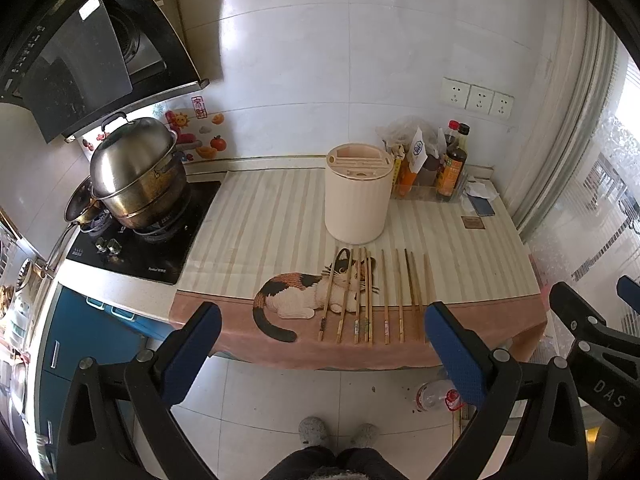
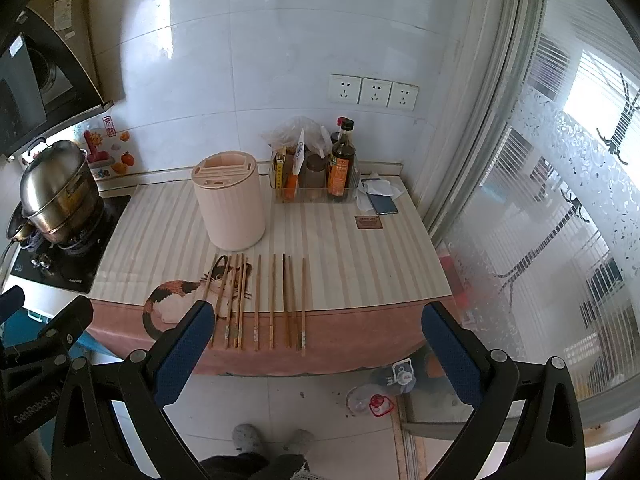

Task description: Organize utensils

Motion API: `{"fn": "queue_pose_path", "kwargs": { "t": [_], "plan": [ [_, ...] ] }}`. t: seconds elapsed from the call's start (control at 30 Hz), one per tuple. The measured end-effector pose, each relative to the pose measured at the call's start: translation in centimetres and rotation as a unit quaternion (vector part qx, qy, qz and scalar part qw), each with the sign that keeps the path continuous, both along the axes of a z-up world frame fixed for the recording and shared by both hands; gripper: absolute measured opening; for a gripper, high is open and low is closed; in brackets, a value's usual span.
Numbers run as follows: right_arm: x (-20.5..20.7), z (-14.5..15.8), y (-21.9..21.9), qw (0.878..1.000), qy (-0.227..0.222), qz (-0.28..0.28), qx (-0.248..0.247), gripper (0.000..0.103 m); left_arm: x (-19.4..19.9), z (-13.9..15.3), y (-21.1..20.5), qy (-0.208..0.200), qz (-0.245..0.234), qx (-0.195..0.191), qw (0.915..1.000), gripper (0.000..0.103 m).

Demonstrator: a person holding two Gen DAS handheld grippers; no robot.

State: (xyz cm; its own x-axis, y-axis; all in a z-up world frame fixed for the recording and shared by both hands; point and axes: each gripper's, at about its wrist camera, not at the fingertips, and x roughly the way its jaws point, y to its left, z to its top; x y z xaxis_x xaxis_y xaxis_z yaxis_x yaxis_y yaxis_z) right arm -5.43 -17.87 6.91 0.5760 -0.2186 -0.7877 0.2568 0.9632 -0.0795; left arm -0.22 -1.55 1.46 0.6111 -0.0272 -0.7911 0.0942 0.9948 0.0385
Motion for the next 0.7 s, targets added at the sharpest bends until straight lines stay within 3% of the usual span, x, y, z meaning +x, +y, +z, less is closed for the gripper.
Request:
{"fn": "queue_pose_path", "kwargs": {
  "t": [0.7],
  "plan": [
    [-0.26,0.44,-0.31,1.000,-0.005,0.000,-0.003,0.103,-0.10,0.16,-0.08,-0.004,0.001,-0.002,1.0000,0.103]
  ]
}}
